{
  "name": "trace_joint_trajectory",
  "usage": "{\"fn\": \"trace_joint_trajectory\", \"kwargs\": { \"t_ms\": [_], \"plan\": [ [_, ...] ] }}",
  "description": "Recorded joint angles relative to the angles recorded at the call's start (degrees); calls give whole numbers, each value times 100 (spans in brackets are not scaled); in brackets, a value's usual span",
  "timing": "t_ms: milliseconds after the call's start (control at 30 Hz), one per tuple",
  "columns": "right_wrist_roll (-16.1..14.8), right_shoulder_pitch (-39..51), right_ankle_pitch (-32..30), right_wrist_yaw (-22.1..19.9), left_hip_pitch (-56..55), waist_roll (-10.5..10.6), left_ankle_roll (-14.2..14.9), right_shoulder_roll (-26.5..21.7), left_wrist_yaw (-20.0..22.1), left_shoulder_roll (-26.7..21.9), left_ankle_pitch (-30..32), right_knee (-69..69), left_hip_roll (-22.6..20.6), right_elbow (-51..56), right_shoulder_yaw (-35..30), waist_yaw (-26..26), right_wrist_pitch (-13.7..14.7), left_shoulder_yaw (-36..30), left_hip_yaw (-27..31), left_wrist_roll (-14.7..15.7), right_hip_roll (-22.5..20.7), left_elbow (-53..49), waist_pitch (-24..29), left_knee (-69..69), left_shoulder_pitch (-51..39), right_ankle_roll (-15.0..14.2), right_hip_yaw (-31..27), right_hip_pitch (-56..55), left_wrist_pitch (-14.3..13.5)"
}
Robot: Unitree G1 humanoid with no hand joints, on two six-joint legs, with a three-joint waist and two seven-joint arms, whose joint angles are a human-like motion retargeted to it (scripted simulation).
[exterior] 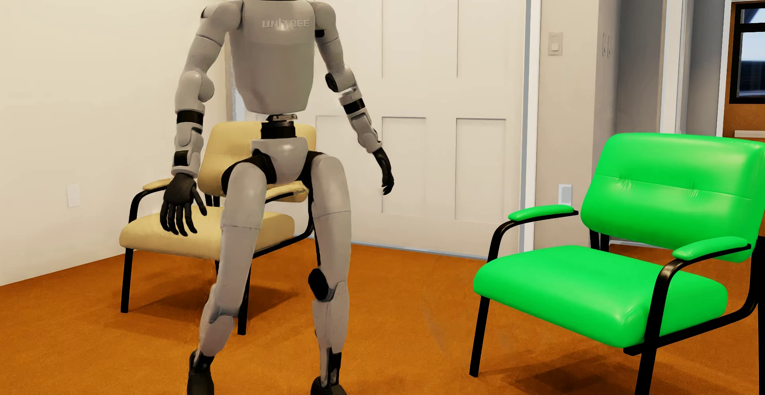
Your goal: Take a seat on the green chair
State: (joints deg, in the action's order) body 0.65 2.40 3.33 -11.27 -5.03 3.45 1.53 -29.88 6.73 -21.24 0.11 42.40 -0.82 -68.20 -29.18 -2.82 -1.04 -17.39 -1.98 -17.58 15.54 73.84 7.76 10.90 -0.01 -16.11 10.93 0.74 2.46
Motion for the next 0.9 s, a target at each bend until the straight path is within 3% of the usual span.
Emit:
{"fn": "trace_joint_trajectory", "kwargs": {
  "t_ms": [33,67,133,267,300,333,433,467,500,533,567,600,700,800,867,900],
  "plan": [
    [-98,-2,236,29,211,3,-31,68,-1,-49,-6,307,-40,6,-56,110,-4,-93,56,36,-229,6,37,-159,-23,273,-254,-271,49],
    [2,15,440,140,349,-7,-53,111,3,-95,-73,495,-60,16,-50,210,2,-237,90,70,-459,8,79,-198,-70,474,-494,-580,42],
    [256,21,580,305,443,-68,-97,177,-42,-196,-313,519,-75,79,85,377,30,-444,73,56,-825,-34,122,-13,-215,261,-832,-1320,26],
    [352,14,594,383,995,-105,-119,179,-21,-222,-592,-1487,-168,-22,253,536,29,-749,89,43,-1411,-222,142,-254,-478,348,-916,-2080,-27],
    [358,-14,575,425,1156,-104,-162,156,-62,-219,-706,-1993,-197,-25,341,545,1,-804,62,13,-1501,-305,157,-288,-528,516,-841,-2117,-15],
    [362,-28,515,454,1376,-102,-185,126,-74,-210,-799,-2282,-230,-53,397,552,-30,-847,22,-19,-1543,-363,196,-319,-553,556,-763,-2103,-38],
    [364,-174,-53,480,1914,-75,-210,61,-92,-200,-1035,-2124,-332,-85,574,567,-63,-816,-118,-118,-1501,-465,89,-109,-399,49,-614,-1957,-86],
    [433,-267,-143,558,1871,-26,-165,37,-133,-206,-1162,-2262,-280,-46,729,567,-83,-747,-205,-177,-1543,-491,-22,339,-302,292,-549,-1732,-76],
    [434,-293,-171,513,1626,65,90,44,-113,-191,-1177,-2202,-143,-54,728,561,-61,-648,-246,-188,-1645,-436,-84,1129,-251,417,-669,-1628,-80],
    [415,-325,-190,456,1224,130,647,71,-59,-173,-911,-2235,88,-94,663,514,-83,-629,-187,-110,-1730,-340,-136,2201,-173,464,-757,-1445,-73],
    [474,-395,-219,527,820,188,1530,71,-188,-189,-53,-2429,382,-34,675,423,-107,-668,-251,-102,-1790,-277,-127,3326,-132,685,-691,-1109,-74],
    [556,-370,-232,592,371,231,1587,43,-292,-210,149,-2546,628,57,714,329,-103,-590,-304,-188,-1800,-276,-12,4319,-193,912,-601,-801,-59],
    [570,-208,-156,346,-862,143,1163,70,-165,-196,-117,-2685,816,114,557,86,-63,-528,178,-331,-1562,-284,35,5038,-185,908,-656,-369,6],
    [513,-48,-6,250,-1330,93,576,59,-109,-161,-272,-2585,965,283,366,-79,99,-401,451,-420,-1140,-307,89,3691,-184,679,-684,-231,5],
    [462,-77,108,139,-1219,60,563,126,157,-171,23,-2184,1165,388,135,-75,170,-252,678,-264,-866,-316,13,2475,-47,427,-832,-454,-42],
    [539,-58,135,105,-1101,4,644,188,123,-218,218,-2000,1282,401,121,-68,46,-193,905,-202,-720,-418,-5,2057,39,325,-941,-553,140]
  ]
}}
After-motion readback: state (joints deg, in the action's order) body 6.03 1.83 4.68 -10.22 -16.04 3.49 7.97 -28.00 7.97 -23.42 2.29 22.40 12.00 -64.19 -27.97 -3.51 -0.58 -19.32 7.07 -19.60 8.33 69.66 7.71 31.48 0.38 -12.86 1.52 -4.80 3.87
